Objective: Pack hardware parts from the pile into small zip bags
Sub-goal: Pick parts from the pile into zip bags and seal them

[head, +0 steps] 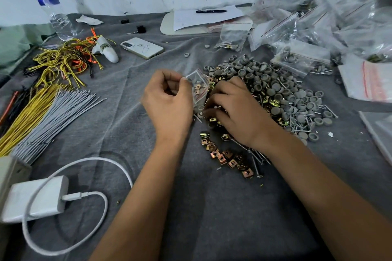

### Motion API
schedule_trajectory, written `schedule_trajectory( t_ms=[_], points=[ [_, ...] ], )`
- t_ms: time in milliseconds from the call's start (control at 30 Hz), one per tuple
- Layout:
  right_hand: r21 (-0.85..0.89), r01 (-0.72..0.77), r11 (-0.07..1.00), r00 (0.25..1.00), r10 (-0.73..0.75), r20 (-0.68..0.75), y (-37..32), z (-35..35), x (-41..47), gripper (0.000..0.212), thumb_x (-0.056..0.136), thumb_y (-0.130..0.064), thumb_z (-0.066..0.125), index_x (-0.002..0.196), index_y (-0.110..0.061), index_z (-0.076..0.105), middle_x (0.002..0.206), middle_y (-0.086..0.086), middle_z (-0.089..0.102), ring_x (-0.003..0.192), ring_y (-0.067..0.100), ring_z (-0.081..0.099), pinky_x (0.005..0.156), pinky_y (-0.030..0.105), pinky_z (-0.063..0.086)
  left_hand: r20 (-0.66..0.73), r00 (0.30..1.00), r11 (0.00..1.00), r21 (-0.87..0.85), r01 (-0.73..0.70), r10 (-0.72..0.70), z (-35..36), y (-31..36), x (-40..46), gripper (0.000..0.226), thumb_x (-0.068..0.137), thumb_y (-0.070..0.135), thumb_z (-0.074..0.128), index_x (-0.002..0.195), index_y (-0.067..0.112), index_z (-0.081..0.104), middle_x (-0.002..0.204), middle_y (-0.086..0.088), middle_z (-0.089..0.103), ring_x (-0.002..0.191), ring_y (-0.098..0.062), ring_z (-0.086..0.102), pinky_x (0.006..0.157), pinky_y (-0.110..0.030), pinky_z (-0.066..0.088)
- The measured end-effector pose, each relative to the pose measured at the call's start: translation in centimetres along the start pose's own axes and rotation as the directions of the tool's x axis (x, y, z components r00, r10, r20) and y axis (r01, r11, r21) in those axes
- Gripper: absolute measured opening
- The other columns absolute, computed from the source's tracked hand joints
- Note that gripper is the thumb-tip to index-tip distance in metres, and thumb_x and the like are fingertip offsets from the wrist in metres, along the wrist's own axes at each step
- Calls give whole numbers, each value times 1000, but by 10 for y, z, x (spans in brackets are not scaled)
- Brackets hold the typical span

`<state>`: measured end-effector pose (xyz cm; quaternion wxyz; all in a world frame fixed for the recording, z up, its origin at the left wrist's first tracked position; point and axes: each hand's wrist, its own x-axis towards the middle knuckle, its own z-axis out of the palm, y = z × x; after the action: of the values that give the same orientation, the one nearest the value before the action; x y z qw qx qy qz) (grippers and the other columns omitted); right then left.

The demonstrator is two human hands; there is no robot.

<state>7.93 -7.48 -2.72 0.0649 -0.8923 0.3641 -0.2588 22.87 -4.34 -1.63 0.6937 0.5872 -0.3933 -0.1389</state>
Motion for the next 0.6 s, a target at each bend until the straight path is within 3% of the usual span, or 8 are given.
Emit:
schedule_trajectory(
  t_ms=[100,167,333,600],
  points=[
    [153,-40,987,953,83,-292,3,-6,1,18,95,-19,71,103,-4,76,102,7,63,103,23,55,91,32,45,72,997,1000,26,1,-3,1,-2,-1,16,85,0,65,76,13,65,60,4,58,56,-10,51,55,-26,40],
    [217,-6,976,909,96,-405,4,-9,1,16,96,-17,71,104,-6,77,99,7,64,97,21,60,86,34,50,132,991,999,38,-6,1,2,-3,-3,16,85,1,66,76,14,65,57,9,56,53,-7,51,53,-24,39],
    [239,69,969,943,15,-333,3,-2,1,16,93,-14,73,107,-8,79,92,7,63,85,19,60,75,38,51,225,973,994,85,-69,48,6,-3,-6,21,84,1,68,74,18,64,53,11,51,51,-7,46,52,-25,38],
    [238,13,971,948,64,-313,6,-2,0,18,90,-21,78,107,-15,81,88,3,64,82,18,61,73,41,53,277,960,995,72,-72,50,3,-4,-4,18,85,1,68,77,17,65,55,10,54,51,-8,49,51,-21,38]
  ],
)
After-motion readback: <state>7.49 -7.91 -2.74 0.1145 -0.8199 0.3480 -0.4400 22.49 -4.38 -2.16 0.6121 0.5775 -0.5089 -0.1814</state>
